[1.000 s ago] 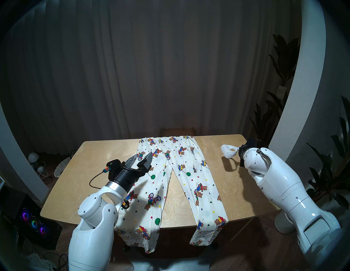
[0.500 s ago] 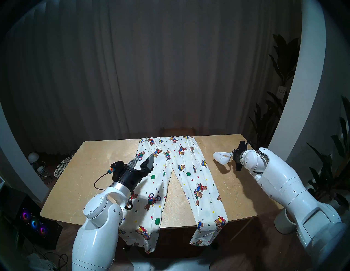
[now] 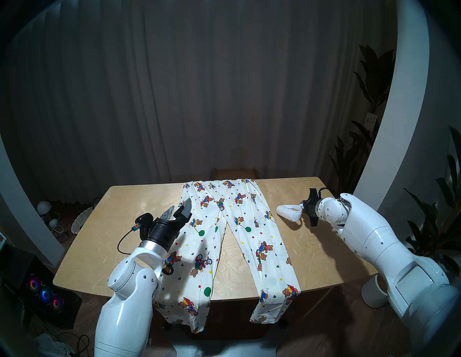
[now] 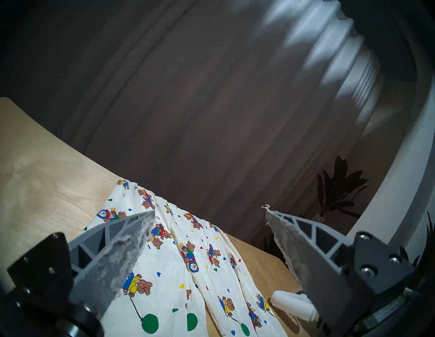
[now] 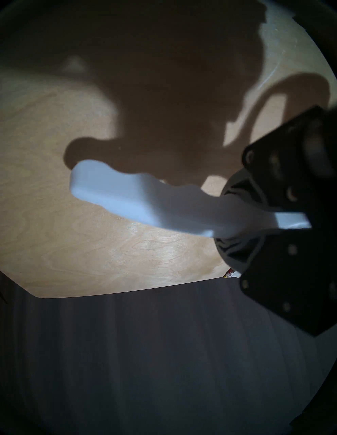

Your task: Remove lint and debris from pants with a lint roller

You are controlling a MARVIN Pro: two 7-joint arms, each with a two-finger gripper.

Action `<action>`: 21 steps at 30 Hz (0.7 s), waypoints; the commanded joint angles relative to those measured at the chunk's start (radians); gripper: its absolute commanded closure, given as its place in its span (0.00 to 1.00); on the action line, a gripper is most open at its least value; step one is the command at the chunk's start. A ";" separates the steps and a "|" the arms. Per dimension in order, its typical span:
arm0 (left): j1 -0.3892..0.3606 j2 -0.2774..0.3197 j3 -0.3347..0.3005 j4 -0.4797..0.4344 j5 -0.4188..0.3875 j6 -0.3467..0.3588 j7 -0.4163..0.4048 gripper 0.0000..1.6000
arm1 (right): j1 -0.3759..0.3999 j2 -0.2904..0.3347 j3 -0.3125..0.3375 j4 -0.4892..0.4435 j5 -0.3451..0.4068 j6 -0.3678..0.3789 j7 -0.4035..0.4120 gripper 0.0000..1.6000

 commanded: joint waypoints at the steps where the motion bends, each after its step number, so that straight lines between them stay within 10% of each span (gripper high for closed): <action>1: -0.007 0.009 0.032 0.017 -0.056 -0.067 0.035 0.00 | 0.056 -0.020 -0.029 0.107 -0.018 0.122 0.109 1.00; 5: -0.016 0.017 0.062 0.038 -0.082 -0.122 0.072 0.00 | 0.027 -0.034 0.015 0.151 -0.049 0.189 0.189 1.00; 21: -0.068 0.019 0.079 0.096 -0.098 -0.143 0.123 0.00 | -0.215 -0.023 0.053 -0.013 0.120 -0.008 0.340 1.00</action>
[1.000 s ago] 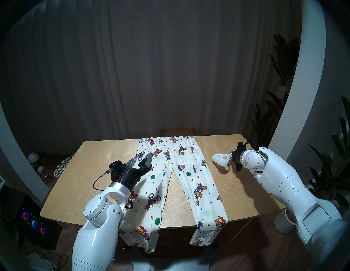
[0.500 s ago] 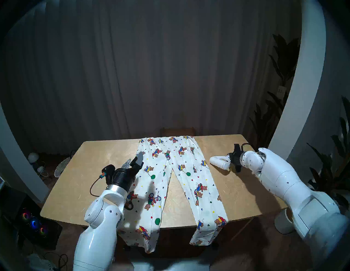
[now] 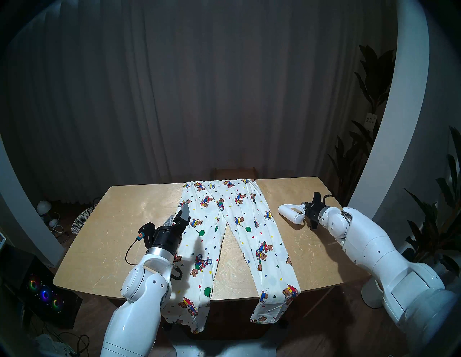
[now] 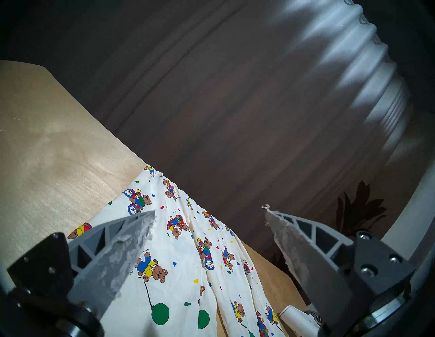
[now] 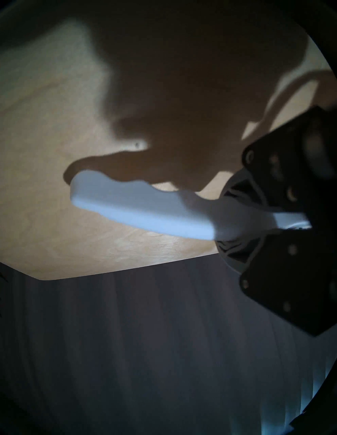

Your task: Remove lint and debris from pants with a lint roller

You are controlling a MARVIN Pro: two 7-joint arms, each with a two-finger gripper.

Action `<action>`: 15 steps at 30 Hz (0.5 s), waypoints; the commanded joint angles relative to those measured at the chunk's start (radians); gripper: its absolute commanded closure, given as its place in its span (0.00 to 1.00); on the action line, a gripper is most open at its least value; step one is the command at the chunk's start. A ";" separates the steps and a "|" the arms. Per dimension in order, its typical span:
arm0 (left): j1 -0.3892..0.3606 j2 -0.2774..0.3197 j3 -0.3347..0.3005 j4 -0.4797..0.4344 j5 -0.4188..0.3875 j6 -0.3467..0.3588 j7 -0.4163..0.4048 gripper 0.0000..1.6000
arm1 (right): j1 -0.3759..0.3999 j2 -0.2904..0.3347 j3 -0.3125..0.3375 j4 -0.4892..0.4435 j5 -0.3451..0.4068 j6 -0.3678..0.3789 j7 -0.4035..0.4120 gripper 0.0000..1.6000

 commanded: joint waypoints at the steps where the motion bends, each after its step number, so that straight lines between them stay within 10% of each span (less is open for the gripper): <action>1: -0.050 -0.005 0.002 0.005 -0.003 -0.006 -0.006 0.00 | -0.113 0.002 -0.003 -0.057 0.082 -0.056 0.033 1.00; 15: -0.081 0.009 0.007 0.034 -0.008 0.009 0.005 0.00 | -0.232 0.094 0.024 -0.280 0.134 -0.276 0.123 1.00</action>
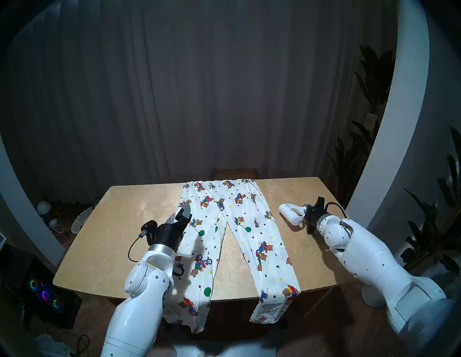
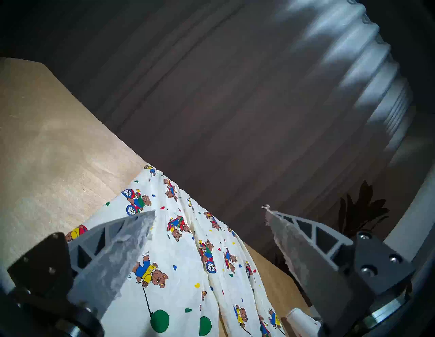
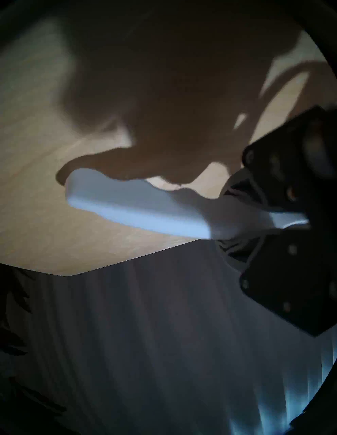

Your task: Remove lint and debris from pants with a lint roller

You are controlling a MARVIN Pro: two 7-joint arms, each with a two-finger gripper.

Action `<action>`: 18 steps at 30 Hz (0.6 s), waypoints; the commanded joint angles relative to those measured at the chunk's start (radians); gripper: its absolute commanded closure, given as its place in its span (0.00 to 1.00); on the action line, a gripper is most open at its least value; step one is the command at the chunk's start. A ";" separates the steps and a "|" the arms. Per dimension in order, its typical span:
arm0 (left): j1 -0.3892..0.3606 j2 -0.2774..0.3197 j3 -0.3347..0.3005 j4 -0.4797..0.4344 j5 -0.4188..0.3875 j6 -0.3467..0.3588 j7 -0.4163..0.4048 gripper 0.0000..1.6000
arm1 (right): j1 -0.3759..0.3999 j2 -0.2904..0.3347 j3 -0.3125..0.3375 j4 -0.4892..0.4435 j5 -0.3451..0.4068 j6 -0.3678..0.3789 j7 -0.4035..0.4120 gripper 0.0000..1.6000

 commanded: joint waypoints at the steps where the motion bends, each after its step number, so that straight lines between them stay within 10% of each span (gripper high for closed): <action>1: -0.037 0.001 0.000 -0.004 -0.001 0.006 -0.003 0.00 | -0.103 0.043 0.017 -0.105 0.012 -0.091 0.020 1.00; 11: -0.047 -0.001 -0.004 0.010 -0.016 0.002 0.001 0.00 | -0.112 0.139 0.015 -0.277 -0.009 -0.262 -0.072 1.00; 18: -0.051 -0.008 -0.001 0.019 -0.021 -0.002 0.012 0.00 | -0.046 0.163 -0.008 -0.267 -0.043 -0.243 -0.179 1.00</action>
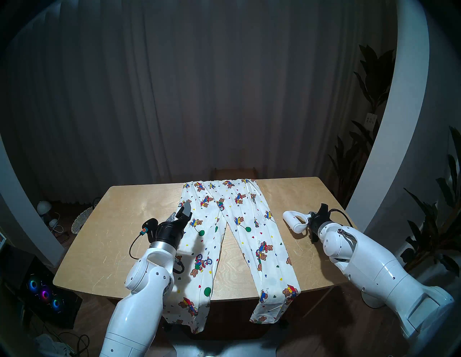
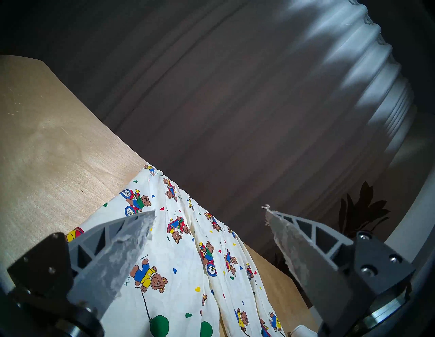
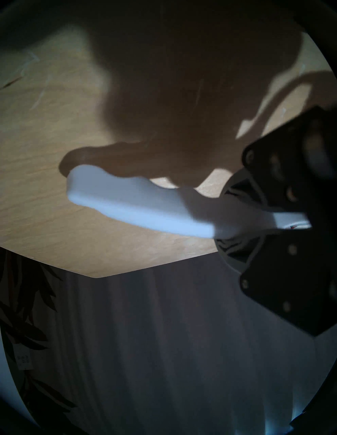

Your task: Remove lint and debris from pants with a lint roller

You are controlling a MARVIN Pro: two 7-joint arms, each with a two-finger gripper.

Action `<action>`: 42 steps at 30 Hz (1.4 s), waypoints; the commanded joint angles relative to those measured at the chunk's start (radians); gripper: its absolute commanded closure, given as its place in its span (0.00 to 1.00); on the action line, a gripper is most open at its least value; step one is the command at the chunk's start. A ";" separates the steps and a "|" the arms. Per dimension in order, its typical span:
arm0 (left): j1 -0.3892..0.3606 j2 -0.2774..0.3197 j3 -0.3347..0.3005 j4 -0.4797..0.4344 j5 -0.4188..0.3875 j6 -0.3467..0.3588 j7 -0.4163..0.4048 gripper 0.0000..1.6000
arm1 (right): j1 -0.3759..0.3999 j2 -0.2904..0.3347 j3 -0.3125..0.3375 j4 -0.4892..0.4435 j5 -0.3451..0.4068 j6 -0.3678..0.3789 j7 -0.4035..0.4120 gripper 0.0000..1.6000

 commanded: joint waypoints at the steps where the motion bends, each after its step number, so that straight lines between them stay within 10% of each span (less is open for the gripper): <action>1: -0.024 -0.010 0.000 -0.008 0.000 -0.004 0.009 0.00 | 0.080 0.051 -0.013 -0.014 -0.044 0.004 -0.082 1.00; 17: 0.009 -0.017 -0.006 -0.018 0.004 -0.038 0.025 0.00 | 0.143 -0.047 -0.080 0.204 -0.128 0.077 -0.048 1.00; 29: 0.014 -0.018 -0.011 -0.020 0.007 -0.041 0.023 0.00 | 0.076 -0.022 -0.078 0.160 -0.098 0.040 -0.053 1.00; 33: 0.017 -0.018 -0.019 -0.020 0.004 -0.042 0.023 0.00 | 0.049 -0.002 -0.080 0.128 -0.082 0.022 -0.066 0.62; 35: 0.016 -0.017 -0.021 -0.020 0.005 -0.041 0.023 0.00 | 0.048 0.018 -0.096 0.111 -0.099 0.022 -0.079 0.09; 36: 0.016 -0.017 -0.022 -0.020 0.005 -0.041 0.021 0.00 | 0.046 0.030 -0.104 0.098 -0.109 0.018 -0.083 0.00; 42: 0.015 -0.012 -0.018 -0.023 0.016 -0.044 0.006 0.00 | 0.009 0.086 -0.099 0.025 -0.084 -0.003 -0.111 0.00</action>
